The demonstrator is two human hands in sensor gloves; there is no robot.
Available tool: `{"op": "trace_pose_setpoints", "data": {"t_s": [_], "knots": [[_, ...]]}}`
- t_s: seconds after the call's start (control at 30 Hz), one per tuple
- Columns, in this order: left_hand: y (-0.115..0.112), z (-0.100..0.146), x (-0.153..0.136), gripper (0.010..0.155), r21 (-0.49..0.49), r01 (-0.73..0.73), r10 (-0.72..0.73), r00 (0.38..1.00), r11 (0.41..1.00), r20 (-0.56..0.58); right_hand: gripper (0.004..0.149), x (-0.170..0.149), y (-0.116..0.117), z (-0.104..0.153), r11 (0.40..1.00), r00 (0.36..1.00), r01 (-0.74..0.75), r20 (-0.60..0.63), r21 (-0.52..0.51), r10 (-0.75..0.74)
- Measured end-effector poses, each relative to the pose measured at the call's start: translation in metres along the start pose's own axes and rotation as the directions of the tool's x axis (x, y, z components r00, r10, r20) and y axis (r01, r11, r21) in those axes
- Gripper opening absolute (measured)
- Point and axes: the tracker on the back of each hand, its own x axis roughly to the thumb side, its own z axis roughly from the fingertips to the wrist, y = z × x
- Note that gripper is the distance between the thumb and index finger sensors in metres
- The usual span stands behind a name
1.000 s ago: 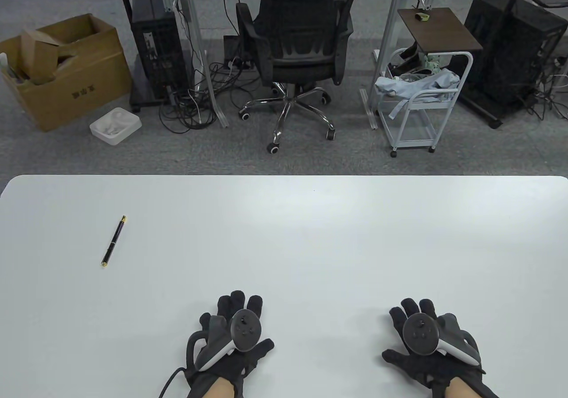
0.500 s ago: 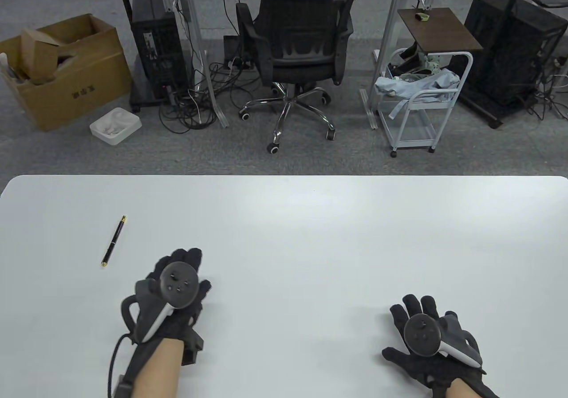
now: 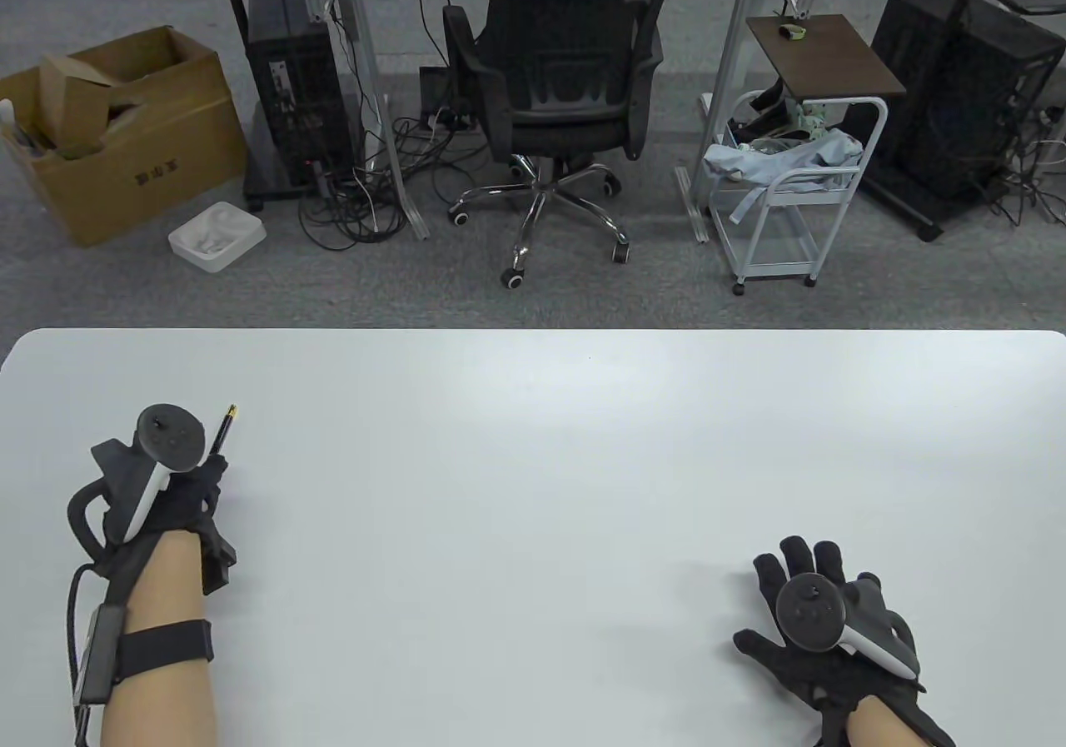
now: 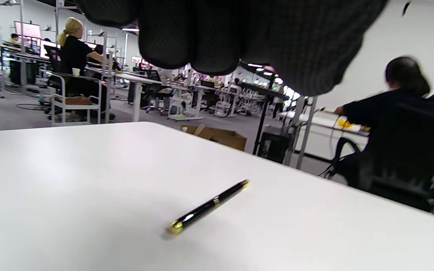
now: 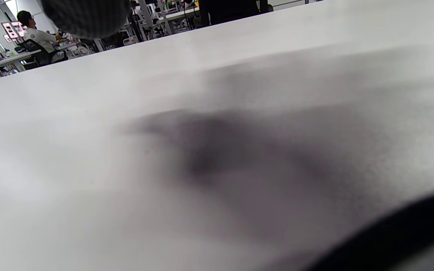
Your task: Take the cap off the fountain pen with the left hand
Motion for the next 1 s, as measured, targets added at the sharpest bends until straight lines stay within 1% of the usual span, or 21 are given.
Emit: {"op": "trace_pose_setpoints", "data": {"t_s": [0.03,0.17,0.27,0.4,0.57,0.67,0.73,0.77,0.8,0.9,1.0], "knots": [[-0.008,-0.011,-0.004,0.057,-0.015,0.008,-0.008,1.0,1.0,-0.022,0.084,0.0,-0.001,0.0,1.0,1.0,0.005,-0.002,-0.001,-0.005],[-0.035,-0.04,-0.013,0.054,-0.076,0.019,-0.024,0.997,0.997,-0.069,0.084,0.0,-0.001,-0.001,1.0,1.0,0.009,0.002,-0.002,-0.009],[-0.054,-0.06,-0.014,0.053,-0.114,0.088,-0.098,0.991,0.99,-0.087,0.084,0.002,0.002,-0.003,1.0,1.0,-0.007,0.005,0.005,0.007],[-0.075,-0.079,-0.012,0.054,-0.167,0.172,-0.194,0.973,0.971,-0.127,0.084,0.007,0.009,-0.006,0.996,0.996,-0.083,-0.011,0.026,0.083],[-0.09,-0.091,-0.012,0.055,-0.198,0.133,-0.162,0.977,0.971,-0.14,0.083,0.015,0.011,-0.006,0.989,0.99,-0.142,0.008,0.028,0.142],[-0.099,-0.097,-0.015,0.054,-0.257,0.131,-0.174,0.973,0.957,-0.153,0.083,0.017,0.008,-0.005,0.99,0.99,-0.14,0.009,0.017,0.14],[-0.098,-0.099,-0.018,0.053,-0.244,0.1,-0.142,0.977,0.964,-0.16,0.083,0.015,0.006,-0.005,0.993,0.993,-0.12,0.007,0.01,0.12],[-0.099,-0.1,-0.018,0.052,-0.269,0.086,-0.134,0.977,0.959,-0.165,0.083,0.014,0.006,-0.005,0.994,0.994,-0.108,0.005,0.013,0.108],[-0.099,-0.099,-0.018,0.051,-0.265,0.08,-0.126,0.979,0.961,-0.163,0.083,0.012,0.007,-0.006,0.995,0.995,-0.099,0.002,0.017,0.099],[-0.101,-0.1,-0.016,0.045,-0.226,0.109,-0.144,0.979,0.968,-0.142,0.083,0.008,0.009,-0.007,0.996,0.997,-0.082,-0.009,0.033,0.082],[-0.102,-0.099,-0.014,0.044,-0.238,0.11,-0.143,0.982,0.965,-0.123,0.083,0.008,0.011,-0.008,0.996,0.997,-0.081,-0.006,0.038,0.081]]}}
